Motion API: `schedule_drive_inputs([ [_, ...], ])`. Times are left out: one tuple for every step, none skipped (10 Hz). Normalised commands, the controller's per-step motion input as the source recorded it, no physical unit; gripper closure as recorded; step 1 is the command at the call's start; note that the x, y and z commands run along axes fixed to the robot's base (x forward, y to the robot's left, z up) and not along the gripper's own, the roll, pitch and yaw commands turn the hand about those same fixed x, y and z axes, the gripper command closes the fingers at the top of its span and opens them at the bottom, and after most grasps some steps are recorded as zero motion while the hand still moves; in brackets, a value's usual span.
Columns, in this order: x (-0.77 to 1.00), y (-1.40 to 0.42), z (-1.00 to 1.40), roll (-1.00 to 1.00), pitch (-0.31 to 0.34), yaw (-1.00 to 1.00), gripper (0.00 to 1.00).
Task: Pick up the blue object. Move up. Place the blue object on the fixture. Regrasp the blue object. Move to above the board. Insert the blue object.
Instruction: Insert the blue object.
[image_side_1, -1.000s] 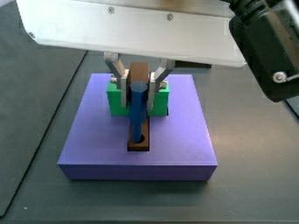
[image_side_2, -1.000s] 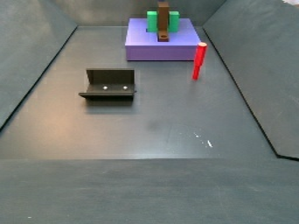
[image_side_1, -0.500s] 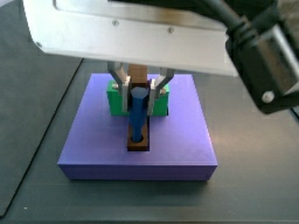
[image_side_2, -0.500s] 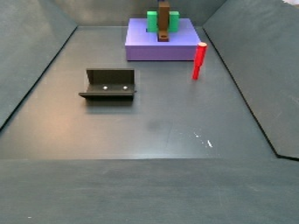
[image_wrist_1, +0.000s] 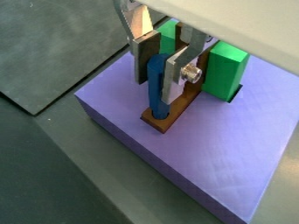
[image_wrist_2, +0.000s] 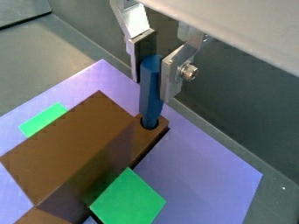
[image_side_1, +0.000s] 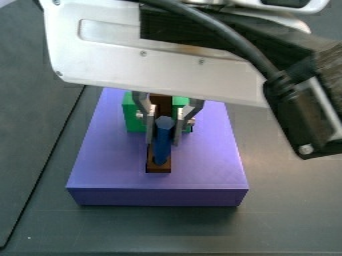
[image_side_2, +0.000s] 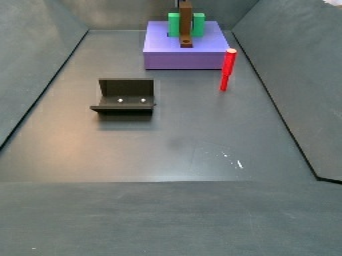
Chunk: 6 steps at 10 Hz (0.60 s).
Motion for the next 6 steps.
schedule_drive_inputs([
  [0.13,0.01,-0.12,0.17,0.091,0.0,1.0],
  [0.05,0.06,-0.06,0.21,0.096,0.0,1.0],
  [0.02,0.11,-0.05,0.23,0.111,0.0,1.0],
  [0.0,0.11,-0.01,0.22,0.114,-0.01,1.0],
  [0.0,0.03,0.0,0.17,0.119,-0.05,1.0],
  [0.0,0.0,-0.22,0.08,0.063,-0.04,1.0],
])
